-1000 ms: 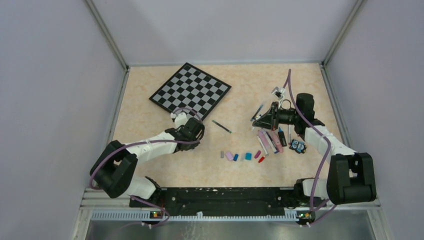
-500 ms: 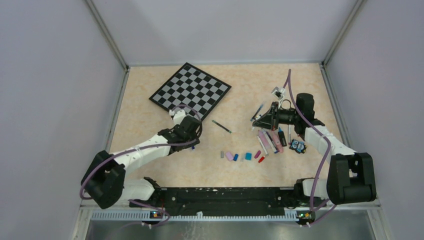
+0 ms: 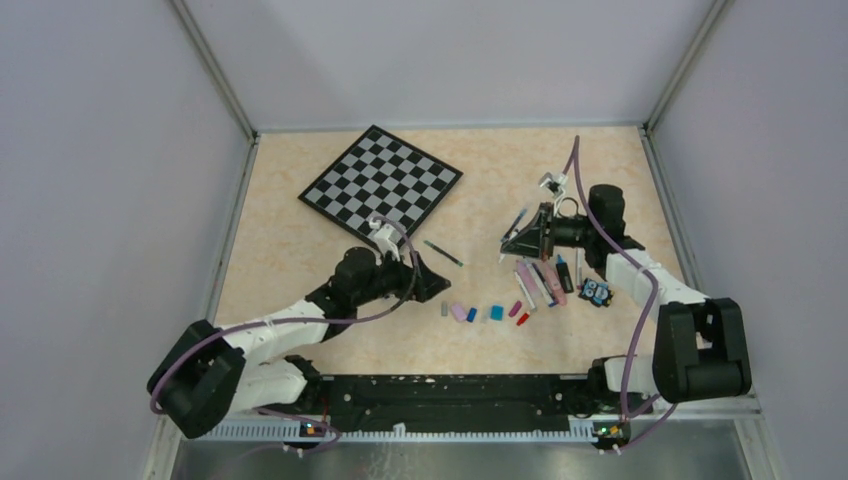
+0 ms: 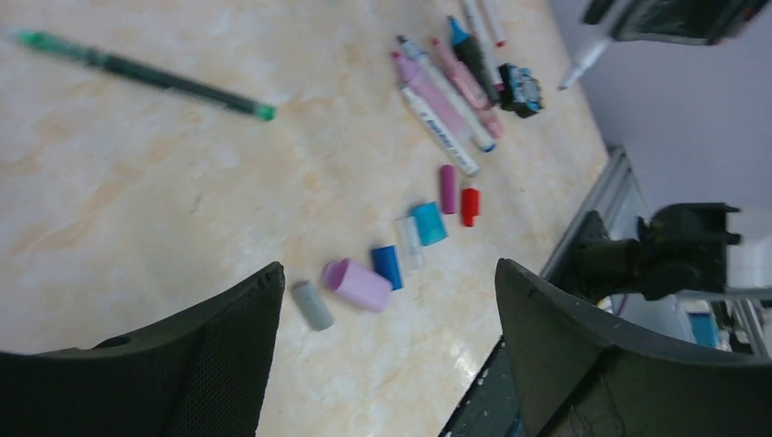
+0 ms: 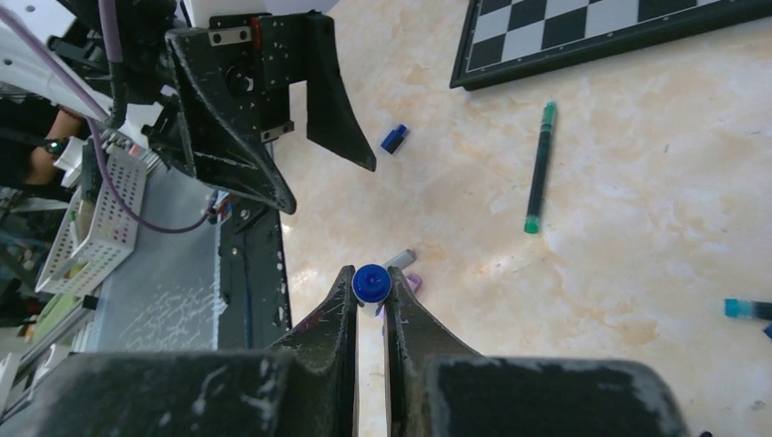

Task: Open the pen caps
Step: Place the pen at the center of the board.

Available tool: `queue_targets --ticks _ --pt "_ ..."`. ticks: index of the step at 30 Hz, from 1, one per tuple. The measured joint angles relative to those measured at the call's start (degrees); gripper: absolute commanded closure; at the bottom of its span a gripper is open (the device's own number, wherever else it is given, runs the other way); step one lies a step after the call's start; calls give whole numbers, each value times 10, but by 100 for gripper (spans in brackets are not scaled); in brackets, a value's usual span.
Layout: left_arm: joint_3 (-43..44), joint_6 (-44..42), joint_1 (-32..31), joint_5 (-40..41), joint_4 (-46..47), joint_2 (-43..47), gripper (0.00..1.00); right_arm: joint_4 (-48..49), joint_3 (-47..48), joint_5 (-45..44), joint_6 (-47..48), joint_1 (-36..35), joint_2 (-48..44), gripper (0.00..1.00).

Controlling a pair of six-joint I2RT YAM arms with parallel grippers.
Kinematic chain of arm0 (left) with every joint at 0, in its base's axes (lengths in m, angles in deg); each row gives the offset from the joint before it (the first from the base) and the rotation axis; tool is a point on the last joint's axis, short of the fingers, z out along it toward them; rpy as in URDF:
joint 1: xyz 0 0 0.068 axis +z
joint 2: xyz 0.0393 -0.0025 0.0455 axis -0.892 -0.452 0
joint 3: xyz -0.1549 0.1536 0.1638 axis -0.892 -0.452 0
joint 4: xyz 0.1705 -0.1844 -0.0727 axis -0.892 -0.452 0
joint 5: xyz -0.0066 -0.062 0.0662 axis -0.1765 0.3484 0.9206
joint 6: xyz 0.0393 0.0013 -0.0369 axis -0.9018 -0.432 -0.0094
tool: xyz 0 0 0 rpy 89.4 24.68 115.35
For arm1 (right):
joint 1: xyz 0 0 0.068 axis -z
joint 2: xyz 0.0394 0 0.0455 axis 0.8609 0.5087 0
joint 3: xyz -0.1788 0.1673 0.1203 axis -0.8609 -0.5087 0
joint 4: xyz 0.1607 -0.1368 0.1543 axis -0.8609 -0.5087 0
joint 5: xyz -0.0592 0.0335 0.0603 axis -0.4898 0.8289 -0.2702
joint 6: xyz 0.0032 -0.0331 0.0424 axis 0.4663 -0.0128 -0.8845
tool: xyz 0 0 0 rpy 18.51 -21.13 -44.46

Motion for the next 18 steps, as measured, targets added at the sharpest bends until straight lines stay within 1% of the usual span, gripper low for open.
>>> queue_targets --ticks 4,7,12,16,17,18 --pt "9 -12 -4 -85 125 -61 12 5 0 7 -8 -18 9 100" --pt "30 -20 -17 -118 184 -108 13 8 0 14 -14 -32 19 100" --pt "82 -30 -47 -145 244 -184 16 9 0 23 -23 -56 39 100" --pt "107 -29 -60 -155 278 -228 24 8 0 27 -25 -70 46 100" --pt "112 -28 -63 -157 288 -238 26 9 0 28 -26 -71 47 100" --pt "118 -27 -65 -158 294 -248 31 8 0 28 -27 -73 47 100"
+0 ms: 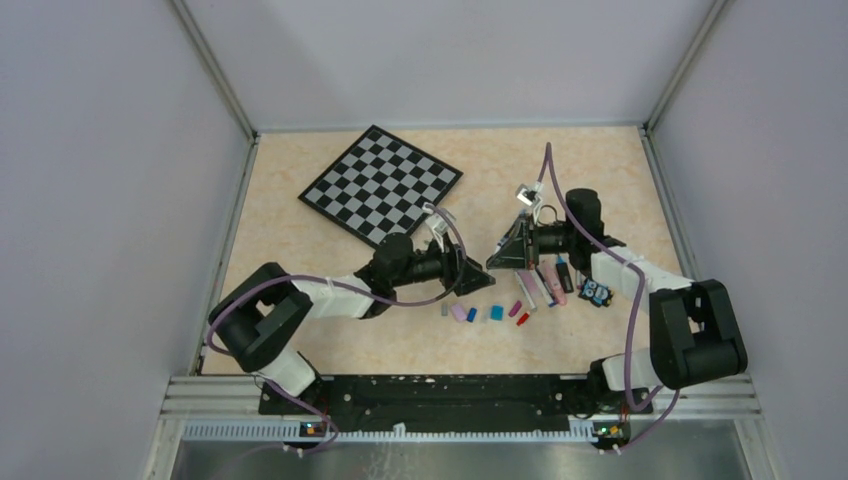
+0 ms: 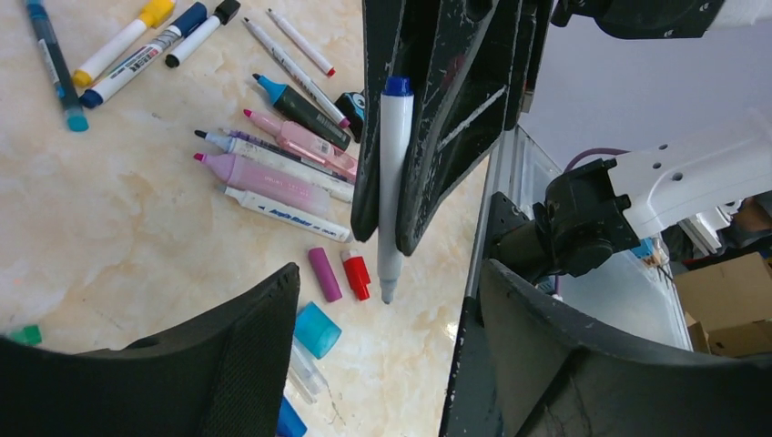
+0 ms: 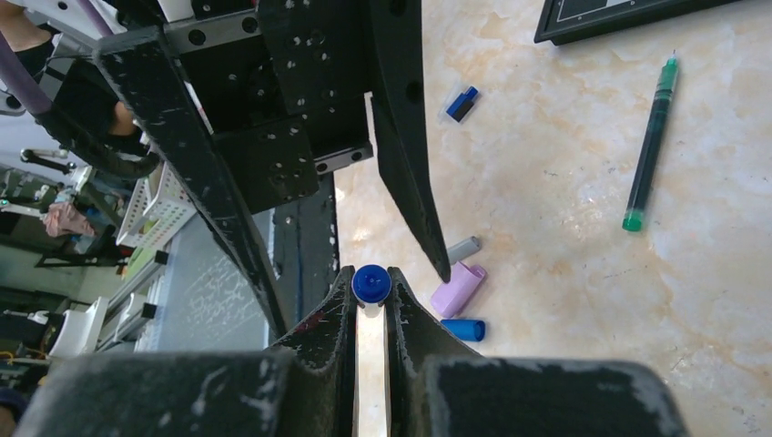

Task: Open the pen caps
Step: Place the pen at the center of the board.

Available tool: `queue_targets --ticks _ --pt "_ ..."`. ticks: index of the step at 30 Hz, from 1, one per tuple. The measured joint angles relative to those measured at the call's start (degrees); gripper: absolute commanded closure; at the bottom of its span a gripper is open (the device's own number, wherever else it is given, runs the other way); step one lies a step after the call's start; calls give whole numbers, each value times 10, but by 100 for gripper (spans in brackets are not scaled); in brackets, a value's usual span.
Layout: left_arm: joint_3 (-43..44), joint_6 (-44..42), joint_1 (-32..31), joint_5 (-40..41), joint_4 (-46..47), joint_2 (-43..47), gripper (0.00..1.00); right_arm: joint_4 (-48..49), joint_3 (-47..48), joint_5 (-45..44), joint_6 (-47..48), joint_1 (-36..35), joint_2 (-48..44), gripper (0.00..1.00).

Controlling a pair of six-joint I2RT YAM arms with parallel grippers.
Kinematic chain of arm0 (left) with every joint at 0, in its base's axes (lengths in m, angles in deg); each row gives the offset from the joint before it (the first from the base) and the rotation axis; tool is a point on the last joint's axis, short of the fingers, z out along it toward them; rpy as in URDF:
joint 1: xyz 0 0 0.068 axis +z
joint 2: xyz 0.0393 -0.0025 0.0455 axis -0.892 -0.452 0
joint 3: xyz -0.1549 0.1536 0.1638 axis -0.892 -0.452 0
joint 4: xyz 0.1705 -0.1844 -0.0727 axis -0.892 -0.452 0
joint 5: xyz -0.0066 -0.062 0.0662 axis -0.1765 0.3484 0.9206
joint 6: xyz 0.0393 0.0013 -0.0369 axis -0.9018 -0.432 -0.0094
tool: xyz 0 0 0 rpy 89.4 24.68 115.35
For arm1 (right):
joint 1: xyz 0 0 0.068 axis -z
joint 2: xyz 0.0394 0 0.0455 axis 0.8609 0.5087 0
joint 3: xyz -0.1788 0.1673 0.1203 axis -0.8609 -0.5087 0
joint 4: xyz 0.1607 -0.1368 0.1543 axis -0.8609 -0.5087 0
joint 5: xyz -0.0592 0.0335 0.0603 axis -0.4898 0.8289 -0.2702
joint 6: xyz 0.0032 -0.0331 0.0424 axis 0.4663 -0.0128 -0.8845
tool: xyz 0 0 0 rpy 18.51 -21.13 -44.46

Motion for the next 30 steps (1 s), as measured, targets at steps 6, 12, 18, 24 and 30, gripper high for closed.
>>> queue_targets --ticks 6,12,18,24,30 --pt "31 13 -10 -11 15 -42 60 0 0 4 -2 -1 1 100" --pt "43 28 -12 -24 24 -68 91 0 0 2 -1 0 1 100" --pt "44 20 -12 -33 26 -78 100 -16 0 -12 -4 1 7 78" --pt "42 27 -12 -48 23 -75 100 -60 10 -27 60 1 8 43" --pt "15 27 -5 -63 8 -38 100 -229 77 -30 235 -3 7 36"
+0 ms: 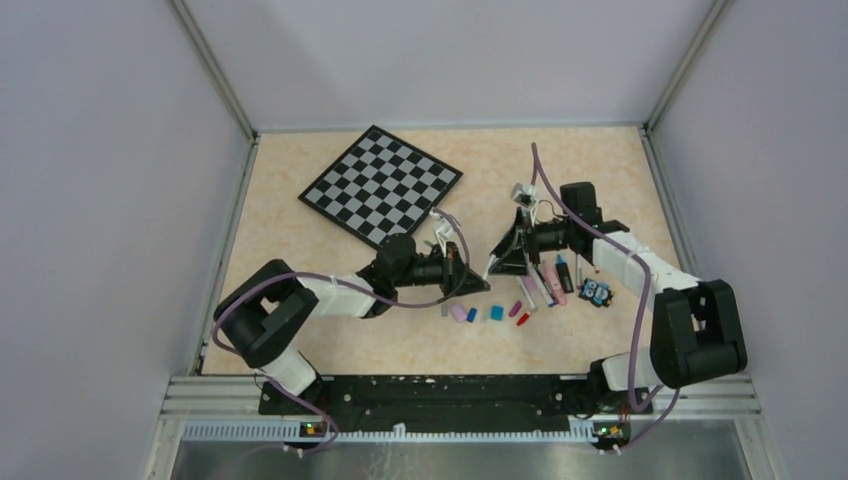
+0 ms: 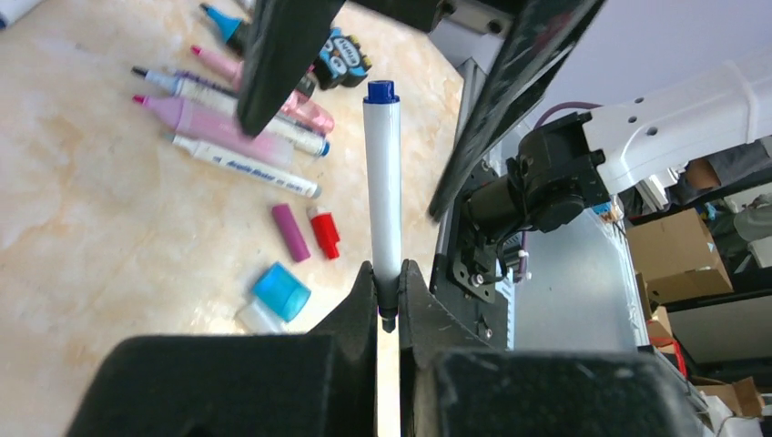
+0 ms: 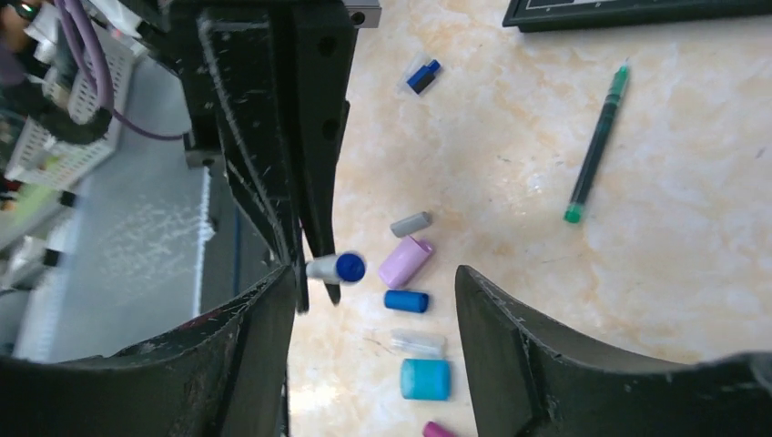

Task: Open the pen caps
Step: Place the pen at the center of the board.

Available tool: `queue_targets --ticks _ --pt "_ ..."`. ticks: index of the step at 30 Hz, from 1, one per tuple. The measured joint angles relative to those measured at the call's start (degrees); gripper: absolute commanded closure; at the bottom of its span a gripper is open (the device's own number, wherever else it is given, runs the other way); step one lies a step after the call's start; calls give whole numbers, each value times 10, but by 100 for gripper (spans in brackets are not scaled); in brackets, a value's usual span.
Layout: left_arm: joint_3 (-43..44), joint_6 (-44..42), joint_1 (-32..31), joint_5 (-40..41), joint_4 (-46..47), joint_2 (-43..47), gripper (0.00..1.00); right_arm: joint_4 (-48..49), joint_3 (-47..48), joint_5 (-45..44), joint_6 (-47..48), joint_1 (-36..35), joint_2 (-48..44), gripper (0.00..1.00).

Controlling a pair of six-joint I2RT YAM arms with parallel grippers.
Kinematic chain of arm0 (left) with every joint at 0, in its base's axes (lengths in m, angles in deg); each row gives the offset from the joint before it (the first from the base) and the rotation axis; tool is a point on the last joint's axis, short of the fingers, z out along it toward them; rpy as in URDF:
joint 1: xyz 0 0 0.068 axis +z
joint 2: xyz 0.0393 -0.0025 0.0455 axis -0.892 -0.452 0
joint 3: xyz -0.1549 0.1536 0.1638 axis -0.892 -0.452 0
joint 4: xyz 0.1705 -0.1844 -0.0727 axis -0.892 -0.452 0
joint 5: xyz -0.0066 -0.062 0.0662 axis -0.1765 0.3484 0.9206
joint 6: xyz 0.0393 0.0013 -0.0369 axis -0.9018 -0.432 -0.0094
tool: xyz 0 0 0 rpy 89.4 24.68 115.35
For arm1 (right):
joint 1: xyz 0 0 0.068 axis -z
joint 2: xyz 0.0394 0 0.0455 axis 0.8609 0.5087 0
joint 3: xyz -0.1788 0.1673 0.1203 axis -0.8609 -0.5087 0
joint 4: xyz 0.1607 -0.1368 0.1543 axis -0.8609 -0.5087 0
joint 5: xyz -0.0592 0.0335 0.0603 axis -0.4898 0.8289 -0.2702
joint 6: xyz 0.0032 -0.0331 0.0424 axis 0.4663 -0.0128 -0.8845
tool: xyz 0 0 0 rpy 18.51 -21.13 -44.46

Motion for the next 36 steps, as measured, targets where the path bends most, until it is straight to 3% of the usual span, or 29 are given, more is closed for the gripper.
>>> queue_targets --ticks 8,16,19,25,36 --pt "-30 -7 24 -35 -103 50 100 -165 19 -6 240 13 -36 33" --pt "-8 -6 29 -115 -204 52 100 -409 18 4 702 13 -61 30" --pt "18 1 30 -149 -227 32 100 -439 17 -3 800 13 -72 32" --pt "65 15 30 -202 -259 -26 100 -417 5 -39 854 -15 -98 36" --pt "101 28 26 -237 -275 -65 100 -360 2 -144 858 -134 -98 58"
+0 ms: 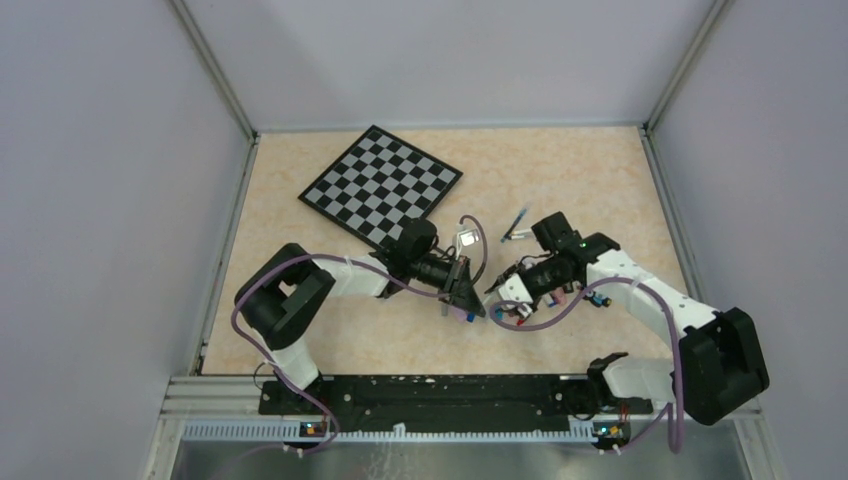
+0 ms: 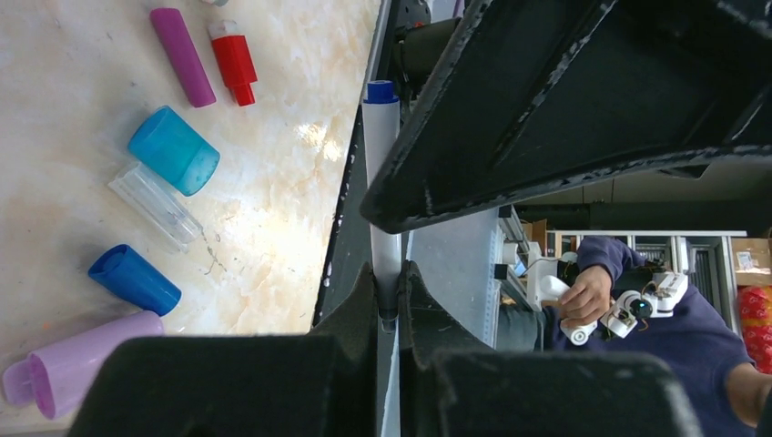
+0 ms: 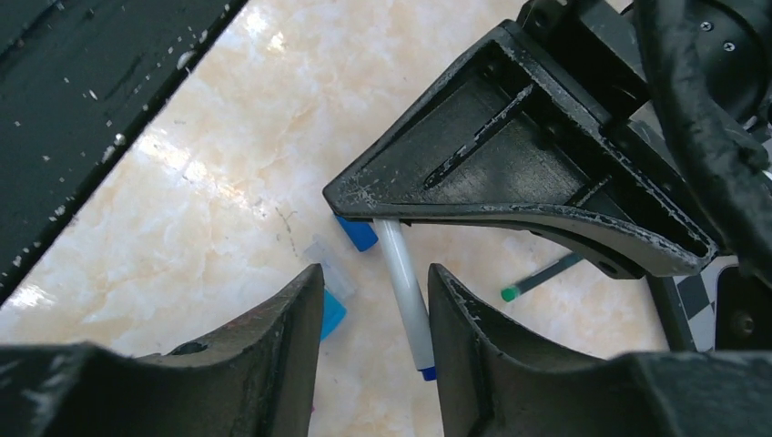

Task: Open the pen caps
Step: Place the pen at the center of the board.

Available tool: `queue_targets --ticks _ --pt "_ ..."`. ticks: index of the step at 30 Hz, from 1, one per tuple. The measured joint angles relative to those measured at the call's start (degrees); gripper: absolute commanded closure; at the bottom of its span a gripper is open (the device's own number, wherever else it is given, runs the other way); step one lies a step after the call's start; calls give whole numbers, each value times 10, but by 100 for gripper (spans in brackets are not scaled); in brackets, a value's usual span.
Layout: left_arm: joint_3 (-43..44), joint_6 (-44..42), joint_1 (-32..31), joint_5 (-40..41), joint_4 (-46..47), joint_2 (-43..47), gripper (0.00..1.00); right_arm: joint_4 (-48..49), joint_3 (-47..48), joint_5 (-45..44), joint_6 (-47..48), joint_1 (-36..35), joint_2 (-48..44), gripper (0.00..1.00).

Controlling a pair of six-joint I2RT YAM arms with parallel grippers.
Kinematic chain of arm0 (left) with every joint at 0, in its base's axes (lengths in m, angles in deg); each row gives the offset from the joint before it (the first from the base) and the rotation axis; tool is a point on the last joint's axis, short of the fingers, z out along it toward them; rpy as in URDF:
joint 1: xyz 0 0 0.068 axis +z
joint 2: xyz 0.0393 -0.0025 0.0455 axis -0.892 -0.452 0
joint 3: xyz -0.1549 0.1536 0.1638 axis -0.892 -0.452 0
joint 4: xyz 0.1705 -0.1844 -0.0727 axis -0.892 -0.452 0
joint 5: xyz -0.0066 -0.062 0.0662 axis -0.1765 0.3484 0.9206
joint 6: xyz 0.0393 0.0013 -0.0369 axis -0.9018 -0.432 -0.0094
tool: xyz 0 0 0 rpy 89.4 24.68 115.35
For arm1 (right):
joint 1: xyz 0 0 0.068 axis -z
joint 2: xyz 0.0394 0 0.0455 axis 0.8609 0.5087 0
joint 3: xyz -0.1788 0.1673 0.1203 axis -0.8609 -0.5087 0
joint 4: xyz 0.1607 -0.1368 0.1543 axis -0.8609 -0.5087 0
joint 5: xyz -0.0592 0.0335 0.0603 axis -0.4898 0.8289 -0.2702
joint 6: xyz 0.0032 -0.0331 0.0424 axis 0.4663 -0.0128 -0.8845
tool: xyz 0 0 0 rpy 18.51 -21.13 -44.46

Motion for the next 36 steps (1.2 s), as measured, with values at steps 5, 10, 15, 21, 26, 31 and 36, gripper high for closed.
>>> queue_targets --ticks 5,10,15,21,26,31,36 --pt "2 9 -2 -1 0 -5 98 23 -9 -40 2 -20 4 65" --pt "2 18 -5 -9 6 -6 96 46 -20 -58 0 -30 4 73" --pt "2 27 -7 -13 15 -6 83 57 -29 -66 1 -35 4 100" --pt "0 22 -8 1 19 0 58 52 -30 -59 -6 -35 4 100" --pt "-29 -19 -8 66 -2 80 39 46 -35 -48 -34 -35 4 100" --pt "-81 -85 -8 174 -22 247 10 79 -37 -38 -149 -30 4 100" --pt "-196 -147 -7 357 -46 494 1 260 -37 -82 -492 -17 17 100"
